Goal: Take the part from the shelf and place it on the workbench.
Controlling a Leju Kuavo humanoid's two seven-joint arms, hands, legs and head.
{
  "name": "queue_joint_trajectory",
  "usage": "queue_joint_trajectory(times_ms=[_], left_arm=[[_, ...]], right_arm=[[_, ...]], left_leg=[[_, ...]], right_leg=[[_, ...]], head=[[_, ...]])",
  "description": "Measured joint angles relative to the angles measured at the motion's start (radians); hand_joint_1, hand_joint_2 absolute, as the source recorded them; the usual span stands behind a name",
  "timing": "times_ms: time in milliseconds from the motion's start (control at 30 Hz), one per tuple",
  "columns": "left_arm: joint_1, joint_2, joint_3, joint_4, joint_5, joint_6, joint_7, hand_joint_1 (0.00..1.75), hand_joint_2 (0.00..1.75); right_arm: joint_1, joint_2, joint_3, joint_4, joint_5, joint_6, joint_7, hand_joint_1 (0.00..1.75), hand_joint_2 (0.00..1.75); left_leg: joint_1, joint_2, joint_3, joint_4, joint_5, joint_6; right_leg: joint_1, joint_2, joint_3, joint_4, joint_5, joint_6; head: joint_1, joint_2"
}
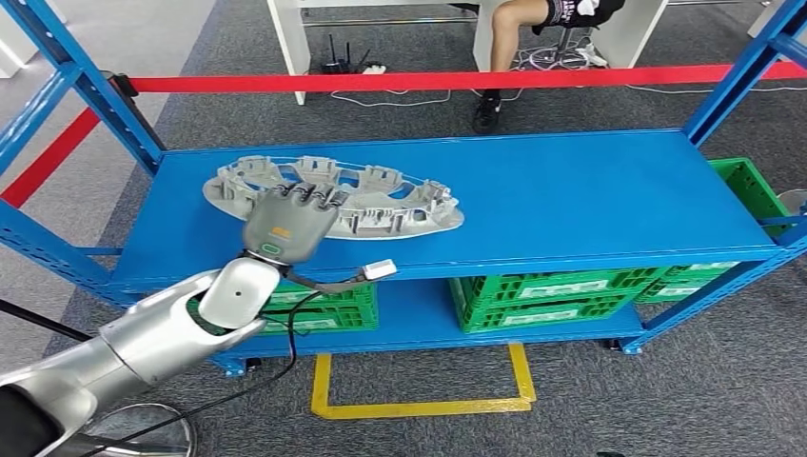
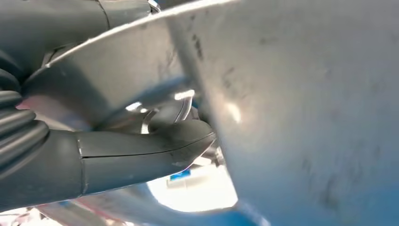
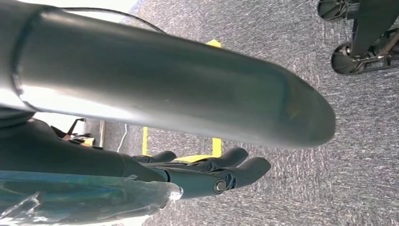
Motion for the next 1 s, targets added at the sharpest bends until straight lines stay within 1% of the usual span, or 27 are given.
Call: queue_joint_trajectory(times_ms=[233,467,700,1000], left_arm=[[-0.061,0.053,-0.096,-0.104,0.0,-0.012,0.052,1.75,1.75],[-0.089,0.084,-0.164,-0.142,0.001,-0.012,0.097,1.75,1.75],[-0.103,0.099,-0.198,-0.152,0.002,-0.011,0.104,1.75,1.75],[-0.11,0.107,-0.208,-0.158,0.002,-0.01,0.105,1.75,1.75]], right_arm=[[0.0,0.0,0.0,0.0,0.008,0.001,0.0,0.0,0.0],[0.0,0.0,0.0,0.0,0.013,0.002,0.0,0.0,0.0],[0.0,0.0,0.0,0.0,0.014,0.0,0.0,0.0,0.0],[0.0,0.0,0.0,0.0,0.014,0.0,0.0,0.0,0.0]], left_leg=[[0.0,0.0,0.0,0.0,0.0,0.0],[0.0,0.0,0.0,0.0,0.0,0.0],[0.0,0.0,0.0,0.0,0.0,0.0],[0.0,0.0,0.0,0.0,0.0,0.0]], right_leg=[[0.0,0.0,0.0,0.0,0.0,0.0],[0.0,0.0,0.0,0.0,0.0,0.0],[0.0,0.0,0.0,0.0,0.0,0.0],[0.0,0.0,0.0,0.0,0.0,0.0]], head=[[0.0,0.0],[0.0,0.0],[0.0,0.0],[0.0,0.0]])
